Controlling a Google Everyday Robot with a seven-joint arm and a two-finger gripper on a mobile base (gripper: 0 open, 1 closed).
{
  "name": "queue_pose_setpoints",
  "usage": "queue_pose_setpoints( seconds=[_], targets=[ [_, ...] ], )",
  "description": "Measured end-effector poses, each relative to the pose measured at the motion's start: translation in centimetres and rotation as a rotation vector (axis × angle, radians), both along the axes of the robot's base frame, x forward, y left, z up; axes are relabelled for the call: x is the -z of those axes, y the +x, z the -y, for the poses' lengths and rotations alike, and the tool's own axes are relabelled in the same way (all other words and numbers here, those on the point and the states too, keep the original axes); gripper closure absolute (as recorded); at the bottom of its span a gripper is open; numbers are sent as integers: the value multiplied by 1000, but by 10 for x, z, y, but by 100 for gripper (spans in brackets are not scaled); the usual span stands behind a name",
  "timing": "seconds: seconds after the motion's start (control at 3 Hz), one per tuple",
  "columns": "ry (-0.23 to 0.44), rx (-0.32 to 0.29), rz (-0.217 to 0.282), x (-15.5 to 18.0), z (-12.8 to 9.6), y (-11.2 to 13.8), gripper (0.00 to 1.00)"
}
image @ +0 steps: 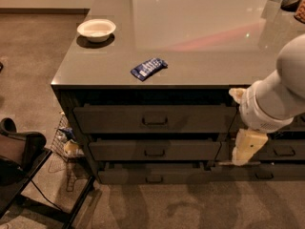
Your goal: Open bottom drawer
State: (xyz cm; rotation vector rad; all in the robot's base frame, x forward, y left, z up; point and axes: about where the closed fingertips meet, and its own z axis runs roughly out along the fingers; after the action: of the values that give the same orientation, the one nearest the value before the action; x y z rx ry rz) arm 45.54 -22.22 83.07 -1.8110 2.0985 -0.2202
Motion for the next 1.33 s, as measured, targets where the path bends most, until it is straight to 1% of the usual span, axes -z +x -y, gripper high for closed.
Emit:
queue_pose_setpoints(
  seconds=[0.67,1.0,1.33],
  targets=[
    [-20,11,11,-2,-3,-6,0],
    [-5,35,-14,46,-3,-10,0],
    [54,28,-6,142,9,4,0]
  ],
)
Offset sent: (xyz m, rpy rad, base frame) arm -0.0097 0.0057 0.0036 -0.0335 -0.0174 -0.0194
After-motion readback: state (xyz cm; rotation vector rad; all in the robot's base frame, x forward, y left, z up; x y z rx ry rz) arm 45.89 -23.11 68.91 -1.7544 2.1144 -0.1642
